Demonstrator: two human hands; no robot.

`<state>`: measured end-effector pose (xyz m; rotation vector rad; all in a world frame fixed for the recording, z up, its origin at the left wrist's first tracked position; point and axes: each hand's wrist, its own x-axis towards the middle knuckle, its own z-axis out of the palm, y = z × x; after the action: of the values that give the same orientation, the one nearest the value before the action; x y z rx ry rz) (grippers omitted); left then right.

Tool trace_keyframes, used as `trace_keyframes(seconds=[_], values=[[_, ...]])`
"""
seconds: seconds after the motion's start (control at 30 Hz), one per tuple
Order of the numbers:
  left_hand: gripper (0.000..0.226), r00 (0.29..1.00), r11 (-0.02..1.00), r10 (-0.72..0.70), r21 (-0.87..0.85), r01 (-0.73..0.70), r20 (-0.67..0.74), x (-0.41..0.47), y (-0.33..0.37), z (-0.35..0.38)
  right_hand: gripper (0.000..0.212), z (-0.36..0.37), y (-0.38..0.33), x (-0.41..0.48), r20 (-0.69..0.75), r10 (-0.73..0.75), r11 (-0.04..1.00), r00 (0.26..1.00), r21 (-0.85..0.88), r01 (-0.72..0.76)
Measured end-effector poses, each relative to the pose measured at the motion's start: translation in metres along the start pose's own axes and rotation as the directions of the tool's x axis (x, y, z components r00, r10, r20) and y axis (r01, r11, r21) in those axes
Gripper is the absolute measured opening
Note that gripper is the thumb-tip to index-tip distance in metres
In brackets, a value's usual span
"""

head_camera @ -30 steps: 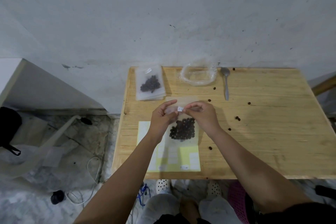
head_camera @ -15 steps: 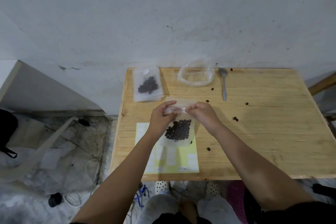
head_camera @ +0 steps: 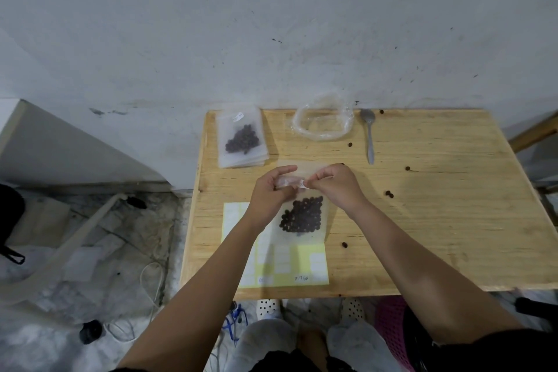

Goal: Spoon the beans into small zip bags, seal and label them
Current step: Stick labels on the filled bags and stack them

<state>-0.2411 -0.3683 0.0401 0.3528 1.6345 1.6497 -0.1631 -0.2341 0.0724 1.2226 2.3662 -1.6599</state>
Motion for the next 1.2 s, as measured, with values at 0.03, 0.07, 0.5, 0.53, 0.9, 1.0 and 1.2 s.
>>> trace_keyframes(seconds=[0.03, 0.07, 0.5, 0.53, 0.9, 1.0, 1.2], values=[[0.038, 1.0, 1.0, -0.002, 0.002, 0.002, 0.002, 0.001, -0.001, 0.0, 0.013, 0.0, 0.0, 0.0, 0.002, -0.004, 1.0, 1.0, -0.004, 0.004], [0.038, 1.0, 1.0, -0.005, 0.006, 0.005, 0.005, 0.002, -0.001, 0.0, 0.013, -0.001, 0.0, 0.0, 0.003, -0.005, 1.0, 1.0, -0.01, 0.005], [0.038, 1.0, 0.998, 0.003, 0.058, -0.003, 0.006, 0.004, 0.002, 0.003, 0.012, -0.003, 0.006, 0.004, 0.034, -0.047, 0.999, 0.998, -0.018, 0.048], [0.038, 1.0, 0.999, 0.001, 0.054, -0.001, 0.0, 0.004, 0.002, 0.004, 0.013, -0.004, 0.006, 0.004, 0.034, -0.056, 0.998, 0.998, -0.022, 0.057], [0.032, 0.997, 1.0, 0.026, -0.014, -0.027, -0.07, 0.006, 0.002, 0.01, 0.013, 0.0, 0.012, 0.009, 0.03, -0.109, 0.994, 0.994, -0.013, 0.11], [0.031, 0.996, 0.999, 0.039, 0.011, -0.038, -0.085, 0.007, 0.0, 0.01, 0.014, -0.001, 0.01, 0.009, 0.028, -0.105, 0.994, 0.994, -0.003, 0.105], [0.03, 0.99, 0.998, 0.063, 0.028, -0.059, -0.124, 0.01, 0.002, 0.012, 0.018, 0.003, 0.013, 0.014, -0.026, -0.104, 0.994, 0.994, -0.028, 0.104]])
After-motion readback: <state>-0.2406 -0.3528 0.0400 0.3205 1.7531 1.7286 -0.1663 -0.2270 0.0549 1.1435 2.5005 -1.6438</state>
